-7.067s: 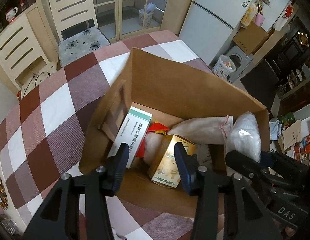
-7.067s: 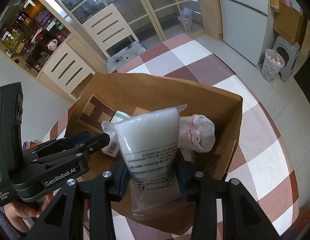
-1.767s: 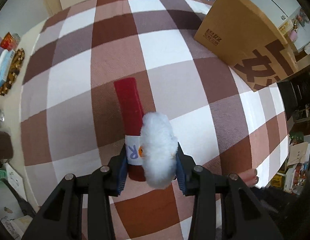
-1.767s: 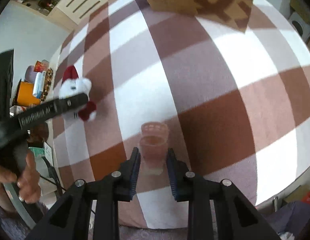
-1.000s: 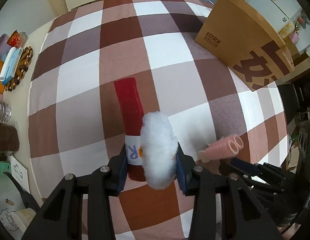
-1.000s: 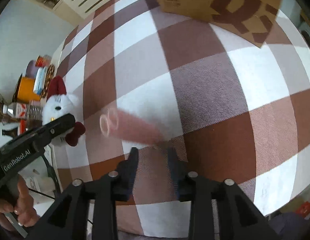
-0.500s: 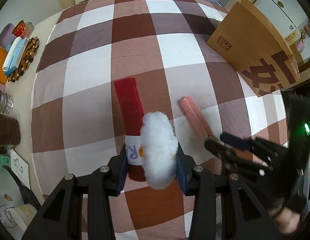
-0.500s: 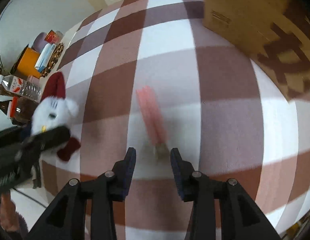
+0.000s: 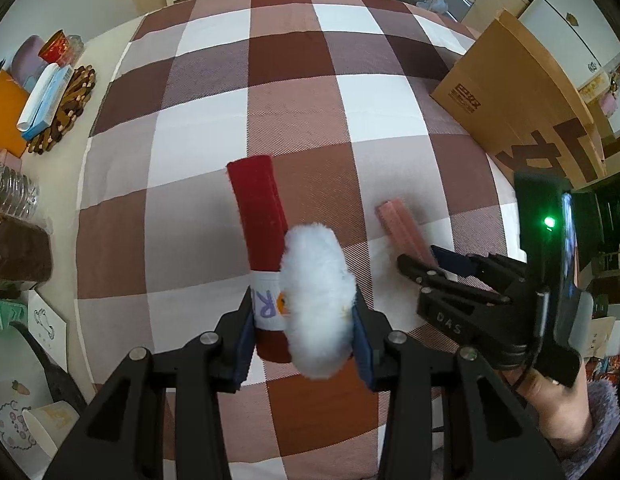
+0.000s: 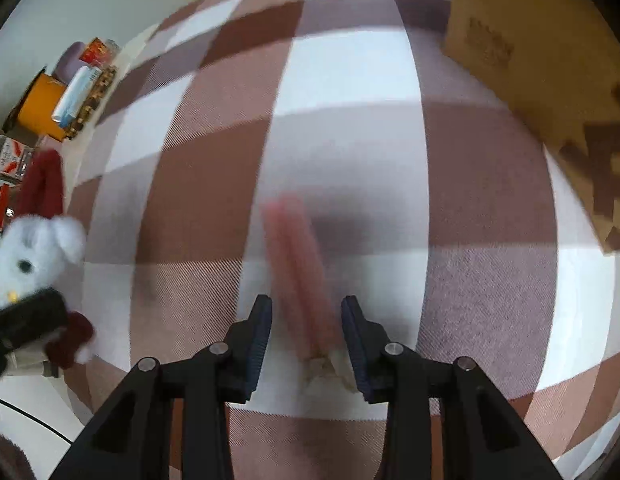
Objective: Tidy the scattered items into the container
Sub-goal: 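Carry the fluffy item with the left tool while the right tool carries the pink comb into the cardboard box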
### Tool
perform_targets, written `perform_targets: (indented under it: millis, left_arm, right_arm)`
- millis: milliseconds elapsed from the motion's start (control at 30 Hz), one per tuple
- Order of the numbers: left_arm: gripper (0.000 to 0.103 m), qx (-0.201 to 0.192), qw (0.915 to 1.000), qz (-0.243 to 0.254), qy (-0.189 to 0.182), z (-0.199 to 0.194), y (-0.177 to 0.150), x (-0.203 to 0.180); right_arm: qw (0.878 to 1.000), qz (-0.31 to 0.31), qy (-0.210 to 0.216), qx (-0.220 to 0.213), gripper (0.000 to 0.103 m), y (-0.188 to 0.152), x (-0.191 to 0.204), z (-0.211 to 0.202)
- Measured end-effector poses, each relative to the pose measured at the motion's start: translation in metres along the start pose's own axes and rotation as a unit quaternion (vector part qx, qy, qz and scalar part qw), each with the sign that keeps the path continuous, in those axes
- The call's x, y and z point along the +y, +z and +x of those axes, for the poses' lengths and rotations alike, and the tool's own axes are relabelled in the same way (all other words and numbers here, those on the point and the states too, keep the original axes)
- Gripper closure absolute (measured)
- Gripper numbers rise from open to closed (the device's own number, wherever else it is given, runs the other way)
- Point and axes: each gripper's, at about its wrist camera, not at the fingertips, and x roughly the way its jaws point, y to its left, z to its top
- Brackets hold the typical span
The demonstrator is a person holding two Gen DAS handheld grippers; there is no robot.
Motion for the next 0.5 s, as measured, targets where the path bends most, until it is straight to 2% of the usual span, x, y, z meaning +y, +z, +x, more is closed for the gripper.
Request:
perform_targets:
  millis: [133, 367, 500]
  left_arm:
    - [0.061, -0.003, 1.0, 0.002, 0.004, -0.002, 0.0, 0.0]
    - [0.061, -0.008, 0.9998, 0.015, 0.008, -0.005, 0.001, -0.011]
    - [0.061, -0.012, 0.9995, 0.029, 0.01, -0.009, 0.002, -0.023]
  right_arm:
    - [1.0, 0.019, 0.007, 0.002, 0.074, -0.006, -0.007, -0.001]
    - [0.998, 0.059, 0.036, -0.013, 0.075, -0.018, -0.024, -0.027]
    - [0.994, 0.081, 0.073, -0.018, 0.075, -0.027, -0.032, -0.048]
